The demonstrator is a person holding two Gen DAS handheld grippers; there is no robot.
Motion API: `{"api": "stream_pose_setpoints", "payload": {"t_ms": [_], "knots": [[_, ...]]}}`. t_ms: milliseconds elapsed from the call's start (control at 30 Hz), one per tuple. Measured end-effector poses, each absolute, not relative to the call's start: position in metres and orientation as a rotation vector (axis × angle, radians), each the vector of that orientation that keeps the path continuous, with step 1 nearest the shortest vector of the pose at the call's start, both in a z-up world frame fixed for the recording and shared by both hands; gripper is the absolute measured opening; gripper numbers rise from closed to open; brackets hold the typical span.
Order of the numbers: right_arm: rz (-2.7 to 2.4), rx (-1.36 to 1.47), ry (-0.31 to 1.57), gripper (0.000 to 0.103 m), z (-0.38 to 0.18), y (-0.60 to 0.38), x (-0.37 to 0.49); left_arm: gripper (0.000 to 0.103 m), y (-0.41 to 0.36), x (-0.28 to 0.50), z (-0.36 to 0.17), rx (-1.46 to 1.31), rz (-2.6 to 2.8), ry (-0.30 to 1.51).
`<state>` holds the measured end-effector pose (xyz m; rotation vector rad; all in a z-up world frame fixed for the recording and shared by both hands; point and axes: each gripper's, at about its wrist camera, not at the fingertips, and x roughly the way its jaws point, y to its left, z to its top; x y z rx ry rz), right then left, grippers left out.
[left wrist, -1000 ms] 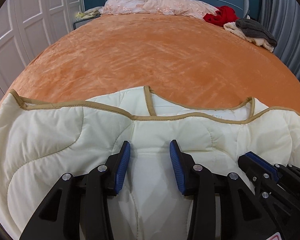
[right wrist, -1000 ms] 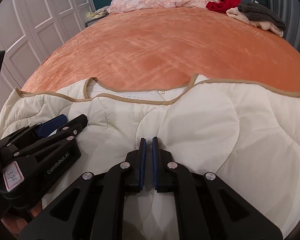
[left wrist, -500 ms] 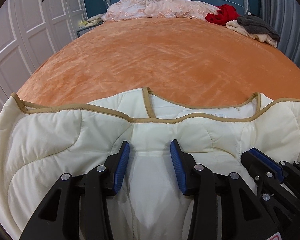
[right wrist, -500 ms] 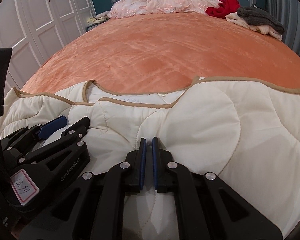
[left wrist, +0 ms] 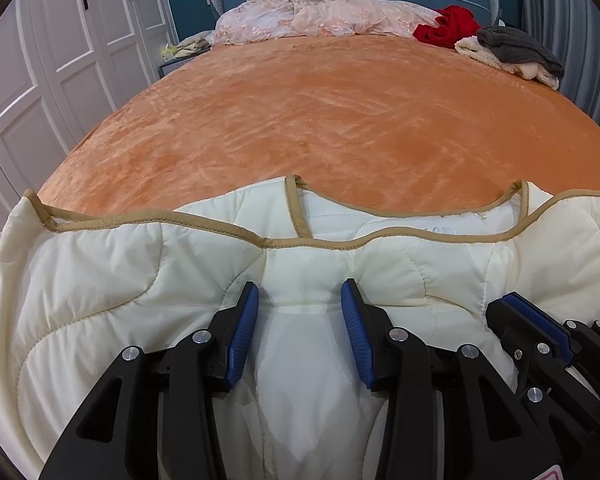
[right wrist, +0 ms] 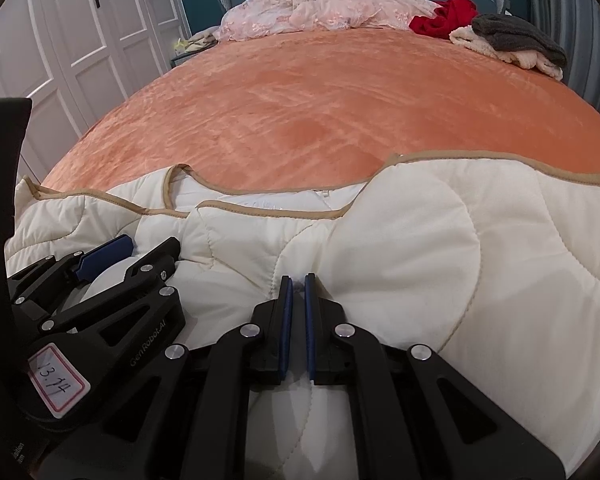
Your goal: Fold large clothes
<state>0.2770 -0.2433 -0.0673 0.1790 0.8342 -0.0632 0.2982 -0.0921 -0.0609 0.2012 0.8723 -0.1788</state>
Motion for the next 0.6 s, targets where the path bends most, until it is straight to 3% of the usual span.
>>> {"api": "stream_pose_setpoints", "payload": {"t_ms": [100,267,600], "knots": [[-0.062,0.189,0.868,0.004,-0.059,-0.245,0.279,0.042,-0.090,0.302,-0.055,0.203,-0.190,0.911],[-0.089,0.235,0.800,0.017,-0.010,-0.248,0.231,0.044,-0.048,0.280,-0.012,0.040,-0.235,0.944],[0.022,0.249,0.917,0.017,-0.004,-0.214,0.144,0.044,-0.017,0.185,0.000,0.037,-0.264,1.009]]}}
